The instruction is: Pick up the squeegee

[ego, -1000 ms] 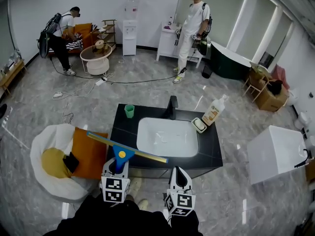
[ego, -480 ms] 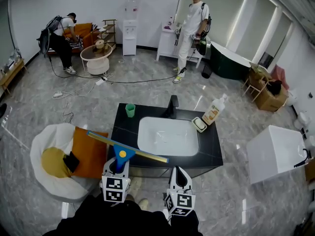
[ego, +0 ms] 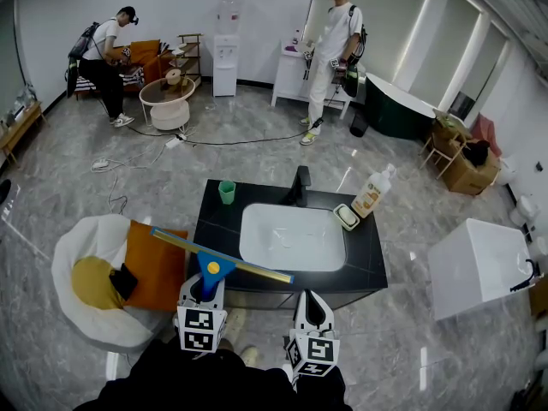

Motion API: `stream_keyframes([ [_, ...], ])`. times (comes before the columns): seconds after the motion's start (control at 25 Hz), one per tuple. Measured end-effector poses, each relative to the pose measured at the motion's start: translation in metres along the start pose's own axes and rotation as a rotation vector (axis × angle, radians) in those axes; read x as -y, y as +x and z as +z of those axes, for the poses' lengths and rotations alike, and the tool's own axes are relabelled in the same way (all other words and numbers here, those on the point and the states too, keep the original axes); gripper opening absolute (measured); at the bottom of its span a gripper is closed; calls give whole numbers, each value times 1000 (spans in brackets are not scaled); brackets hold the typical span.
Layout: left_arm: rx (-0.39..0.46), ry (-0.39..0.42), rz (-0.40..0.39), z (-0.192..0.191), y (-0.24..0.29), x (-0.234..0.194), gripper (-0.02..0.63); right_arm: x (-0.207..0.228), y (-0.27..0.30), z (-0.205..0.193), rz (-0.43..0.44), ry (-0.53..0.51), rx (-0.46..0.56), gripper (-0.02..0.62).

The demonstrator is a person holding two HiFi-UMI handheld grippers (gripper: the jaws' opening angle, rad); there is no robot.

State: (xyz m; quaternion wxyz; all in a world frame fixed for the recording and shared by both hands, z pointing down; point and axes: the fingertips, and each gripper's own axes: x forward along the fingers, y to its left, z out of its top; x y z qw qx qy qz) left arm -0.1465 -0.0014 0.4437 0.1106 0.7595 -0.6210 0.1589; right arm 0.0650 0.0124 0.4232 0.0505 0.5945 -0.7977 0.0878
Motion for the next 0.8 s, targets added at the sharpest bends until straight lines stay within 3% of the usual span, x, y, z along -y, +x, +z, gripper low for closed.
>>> stream_keyframes([
  [0.8, -15, 0, -7, -7, 1, 7, 109, 5, -5, 0, -4, -7, 3, 14],
])
